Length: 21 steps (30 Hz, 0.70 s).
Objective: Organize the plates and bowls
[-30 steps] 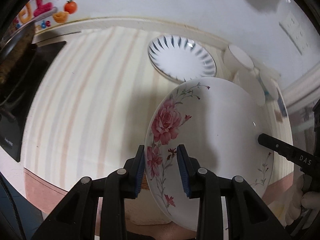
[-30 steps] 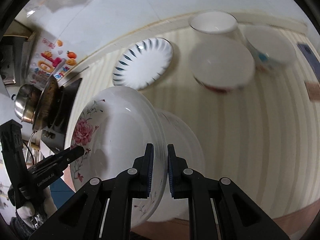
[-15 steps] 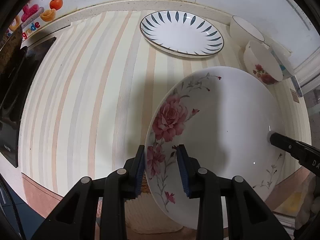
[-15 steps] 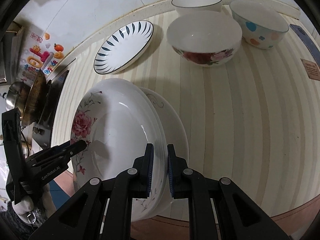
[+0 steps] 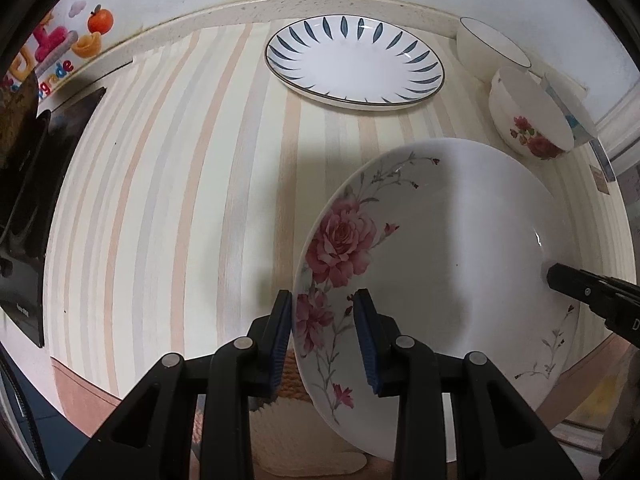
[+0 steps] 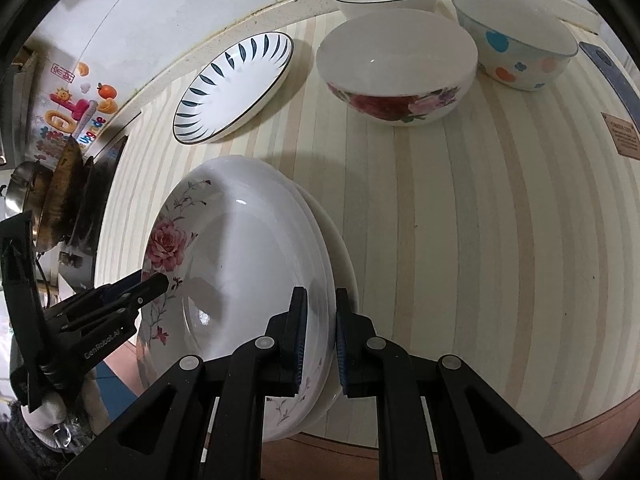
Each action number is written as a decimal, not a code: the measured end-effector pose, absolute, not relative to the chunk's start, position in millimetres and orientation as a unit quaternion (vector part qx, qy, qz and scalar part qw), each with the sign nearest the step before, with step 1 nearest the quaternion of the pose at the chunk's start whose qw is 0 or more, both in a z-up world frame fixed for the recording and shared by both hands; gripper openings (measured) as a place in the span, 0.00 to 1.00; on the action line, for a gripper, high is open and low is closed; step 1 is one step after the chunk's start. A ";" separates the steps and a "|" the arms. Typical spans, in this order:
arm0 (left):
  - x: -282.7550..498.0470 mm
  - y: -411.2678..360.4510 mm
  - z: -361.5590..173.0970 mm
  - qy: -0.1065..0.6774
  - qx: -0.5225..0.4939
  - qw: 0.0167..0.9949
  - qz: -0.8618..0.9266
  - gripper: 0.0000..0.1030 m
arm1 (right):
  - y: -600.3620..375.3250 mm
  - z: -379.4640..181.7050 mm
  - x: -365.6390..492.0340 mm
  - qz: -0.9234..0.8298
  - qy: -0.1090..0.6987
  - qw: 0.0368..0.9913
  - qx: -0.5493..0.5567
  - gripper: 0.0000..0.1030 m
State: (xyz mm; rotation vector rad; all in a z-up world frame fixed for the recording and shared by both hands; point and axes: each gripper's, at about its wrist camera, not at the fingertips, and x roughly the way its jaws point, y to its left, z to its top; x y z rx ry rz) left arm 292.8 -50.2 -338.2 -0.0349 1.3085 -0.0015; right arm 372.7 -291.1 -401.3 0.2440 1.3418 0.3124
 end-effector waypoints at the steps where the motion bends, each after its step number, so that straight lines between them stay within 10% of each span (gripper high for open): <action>1: 292.8 -50.5 -338.2 0.609 -0.014 0.793 -0.001 0.28 | -289.9 -401.1 372.6 0.144 0.619 0.765 0.107 0.14; 21: 322.5 -2.1 -290.7 0.590 -0.103 0.801 0.008 0.31 | -297.7 -338.3 406.5 0.179 0.626 0.741 0.164 0.23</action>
